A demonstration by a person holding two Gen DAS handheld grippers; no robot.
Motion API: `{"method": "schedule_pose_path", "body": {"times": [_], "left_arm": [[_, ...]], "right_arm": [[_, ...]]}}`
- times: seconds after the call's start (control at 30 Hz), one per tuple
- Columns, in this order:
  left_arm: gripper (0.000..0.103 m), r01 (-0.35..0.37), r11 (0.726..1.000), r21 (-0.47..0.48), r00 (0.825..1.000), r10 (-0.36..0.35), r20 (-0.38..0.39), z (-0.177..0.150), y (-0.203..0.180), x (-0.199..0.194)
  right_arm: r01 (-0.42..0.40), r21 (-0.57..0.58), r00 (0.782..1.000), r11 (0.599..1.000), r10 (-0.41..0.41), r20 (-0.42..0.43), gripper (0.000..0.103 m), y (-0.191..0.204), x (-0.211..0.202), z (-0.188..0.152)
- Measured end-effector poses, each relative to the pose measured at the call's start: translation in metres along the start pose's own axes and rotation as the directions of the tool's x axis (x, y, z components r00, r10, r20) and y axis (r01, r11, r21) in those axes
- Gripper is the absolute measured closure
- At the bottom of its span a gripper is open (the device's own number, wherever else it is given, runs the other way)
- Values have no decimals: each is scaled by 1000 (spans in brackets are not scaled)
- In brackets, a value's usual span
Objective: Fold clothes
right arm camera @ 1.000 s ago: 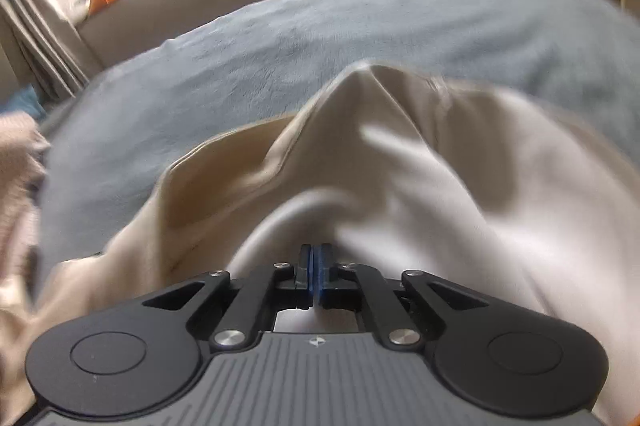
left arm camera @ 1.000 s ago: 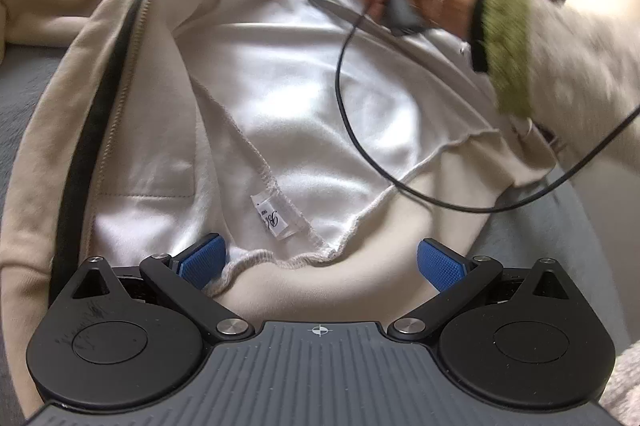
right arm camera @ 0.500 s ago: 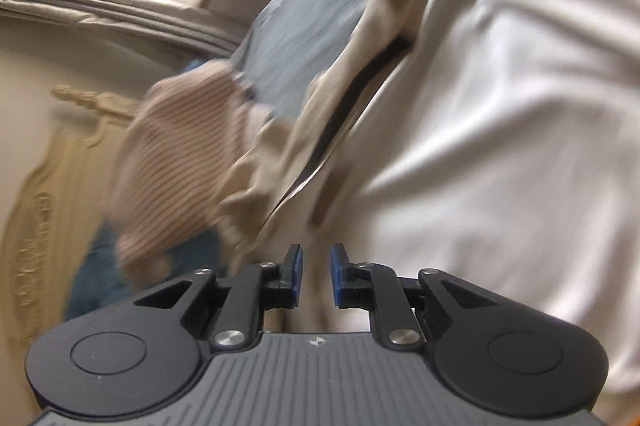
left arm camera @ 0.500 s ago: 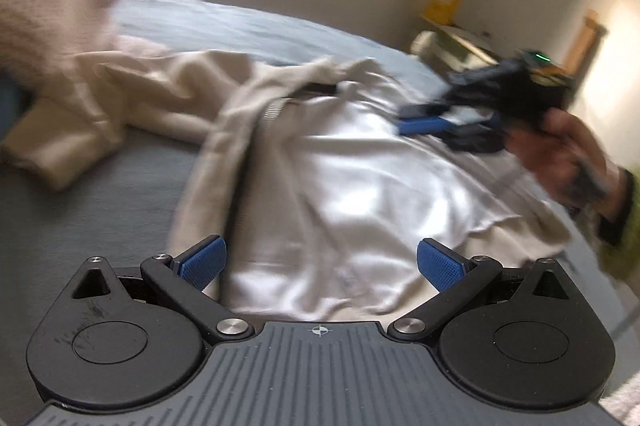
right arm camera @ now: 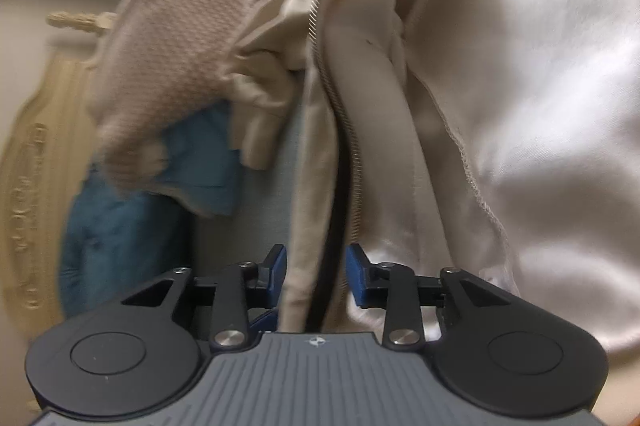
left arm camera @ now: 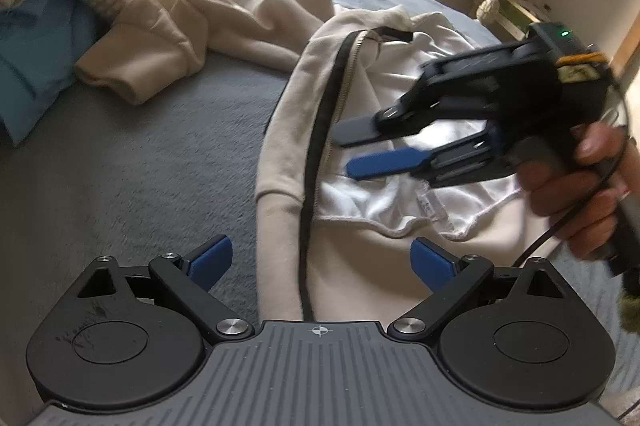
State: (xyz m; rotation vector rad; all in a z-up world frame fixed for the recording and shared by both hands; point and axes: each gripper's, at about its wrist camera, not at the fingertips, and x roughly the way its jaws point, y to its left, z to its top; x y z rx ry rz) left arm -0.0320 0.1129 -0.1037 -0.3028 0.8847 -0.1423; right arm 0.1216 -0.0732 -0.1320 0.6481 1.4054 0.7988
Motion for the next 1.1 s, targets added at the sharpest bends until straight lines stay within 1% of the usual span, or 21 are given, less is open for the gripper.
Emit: {"method": "schedule_pose_path", "body": {"times": [0.07, 0.13, 0.23, 0.3, 0.37, 0.4, 0.43, 0.47, 0.5, 0.53, 0.6, 0.67, 0.77, 0.9, 0.93, 1.03, 1.1], "left_arm": [[11, 2, 1000, -20, 1000, -2, -2, -1, 5, 1], [11, 10, 999, -45, 1000, -10, -7, -2, 11, 3], [13, 36, 996, -81, 999, -37, -10, -4, 16, 6], [17, 53, 994, -98, 998, -54, -12, -7, 19, 9], [20, 62, 992, -108, 998, -64, -17, -10, 19, 10], [20, 65, 992, -111, 998, -68, -19, -10, 19, 10], [21, 68, 991, -115, 997, -71, -20, -11, 19, 10], [21, 75, 990, -118, 997, -78, -18, -11, 18, 9], [23, 85, 989, -121, 996, -87, -16, -12, 17, 8], [23, 99, 987, -125, 995, -101, -12, -12, 16, 7], [23, 151, 979, -137, 988, -152, 1, -11, 14, 4], [23, 222, 964, -146, 975, -221, 19, -9, 11, 0], [19, 323, 936, -138, 946, -320, 47, -5, 1, -5], [15, 420, 903, -87, 907, -417, 54, 1, -18, -7], [14, 432, 899, -74, 902, -429, 50, 1, -23, -7], [13, 445, 894, -43, 895, -445, 26, 0, -34, -5], [13, 437, 898, -38, 899, -438, 4, -1, -38, -1]], "right_arm": [[82, -6, 996, 997, -82, 29, 67, 1, 8, -3], [81, -9, 996, 997, -80, 48, 67, -2, 10, -9], [82, -17, 994, 997, -80, 76, 67, -1, 18, -8], [67, -16, 994, 998, -65, 86, 67, -2, 23, -7], [64, -43, 993, 997, -60, 98, 73, -1, 23, -9], [62, -61, 993, 996, -56, 103, 79, 0, 23, -10], [60, -70, 992, 996, -52, 116, 87, 1, 22, -11], [58, -79, 991, 995, -48, 128, 89, 1, 20, -12], [50, -87, 989, 995, -37, 142, 93, 2, 17, -13], [41, -95, 988, 995, -26, 155, 95, 2, 14, -14], [35, -135, 982, 990, -9, 190, 99, 9, 3, -16], [30, -176, 975, 984, 10, 224, 100, 15, -8, -19], [46, -232, 953, 972, 27, 301, 100, 24, -33, -21], [84, -237, 923, 968, 14, 385, 101, 22, -68, -20], [97, -237, 914, 967, 8, 405, 101, 21, -76, -19], [128, -214, 887, 968, -15, 462, 101, 8, -106, -20], [146, -182, 861, 972, -35, 508, 101, -8, -129, -22]]}}
